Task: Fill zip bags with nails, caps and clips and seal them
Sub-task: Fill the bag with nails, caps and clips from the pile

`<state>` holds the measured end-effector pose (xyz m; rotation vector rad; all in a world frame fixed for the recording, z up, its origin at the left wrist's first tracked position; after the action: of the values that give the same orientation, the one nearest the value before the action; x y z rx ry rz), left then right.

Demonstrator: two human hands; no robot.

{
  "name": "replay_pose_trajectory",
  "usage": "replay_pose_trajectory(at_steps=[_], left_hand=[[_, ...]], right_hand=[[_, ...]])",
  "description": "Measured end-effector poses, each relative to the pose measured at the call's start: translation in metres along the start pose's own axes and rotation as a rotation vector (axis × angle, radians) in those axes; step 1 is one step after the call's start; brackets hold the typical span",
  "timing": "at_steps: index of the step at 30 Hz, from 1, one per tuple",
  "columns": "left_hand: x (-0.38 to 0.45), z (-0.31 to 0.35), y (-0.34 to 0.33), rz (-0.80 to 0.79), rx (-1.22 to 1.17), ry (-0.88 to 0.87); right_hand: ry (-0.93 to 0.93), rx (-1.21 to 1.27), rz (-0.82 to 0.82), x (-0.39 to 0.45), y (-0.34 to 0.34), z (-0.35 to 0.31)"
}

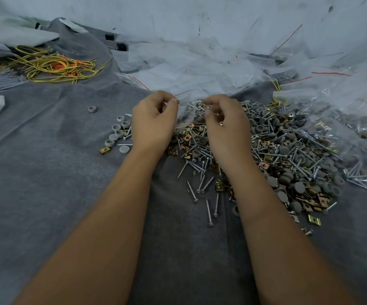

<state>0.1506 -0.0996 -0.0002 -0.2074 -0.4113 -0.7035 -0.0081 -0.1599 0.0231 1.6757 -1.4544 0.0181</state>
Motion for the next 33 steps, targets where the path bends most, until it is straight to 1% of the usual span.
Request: replay_pose_trajectory(at_steps=[3, 5, 8, 10, 12, 15, 17, 22, 24, 27, 30, 33], left_hand=[[0.0, -0.001, 0.004, 0.046, -0.017, 0.003], [0.0, 0.002, 0.008, 0.084, -0.053, -0.007], [-0.001, 0.011, 0.015, 0.169, -0.115, -0.067], [-0.001, 0.014, 0.017, 0.183, -0.103, -0.107], [-0.001, 0.01, 0.011, 0.111, -0.033, -0.097], [0.0, -0.003, -0.007, -0.074, 0.164, -0.049], [-0.001, -0.006, -0.012, -0.13, 0.238, -0.049], [0.0, -0.007, -0.008, -0.102, 0.178, -0.011], [-0.001, -0.005, -0.009, -0.099, 0.189, -0.014], [-0.003, -0.001, -0.01, -0.112, 0.236, -0.04], [-0.005, 0.004, -0.013, -0.149, 0.25, -0.064], [-0.007, 0.008, -0.015, -0.156, 0.239, -0.081]], right_hand=[[-0.049, -0.127, -0.091, 0.0, -0.007, 0.007], [-0.034, -0.284, -0.189, -0.002, -0.014, 0.009], [-0.01, -0.496, -0.362, -0.007, -0.029, 0.011], [0.017, -0.568, -0.413, -0.009, -0.035, 0.012], [0.021, -0.557, -0.399, -0.008, -0.034, 0.012], [0.027, -0.492, -0.329, -0.006, -0.028, 0.009], [0.045, -0.45, -0.288, -0.005, -0.026, 0.006], [0.041, -0.29, -0.15, -0.001, -0.014, 0.003], [0.02, -0.267, -0.077, 0.001, -0.007, 0.004], [0.014, -0.127, -0.005, 0.001, 0.0, -0.001], [0.089, -0.034, 0.031, -0.003, 0.002, -0.014], [0.13, -0.03, -0.007, -0.006, -0.007, -0.02]])
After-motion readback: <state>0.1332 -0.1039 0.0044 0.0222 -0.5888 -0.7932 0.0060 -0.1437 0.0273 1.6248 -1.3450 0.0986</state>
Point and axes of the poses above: each hand's wrist, its own x-axis towards the middle knuckle, its own y-axis out of the back of the hand, z = x × y, the point moved 8 cm from there along x, towards the middle knuckle, and after that the axes turned 10 degrees about -x, right-handed, at the moved point
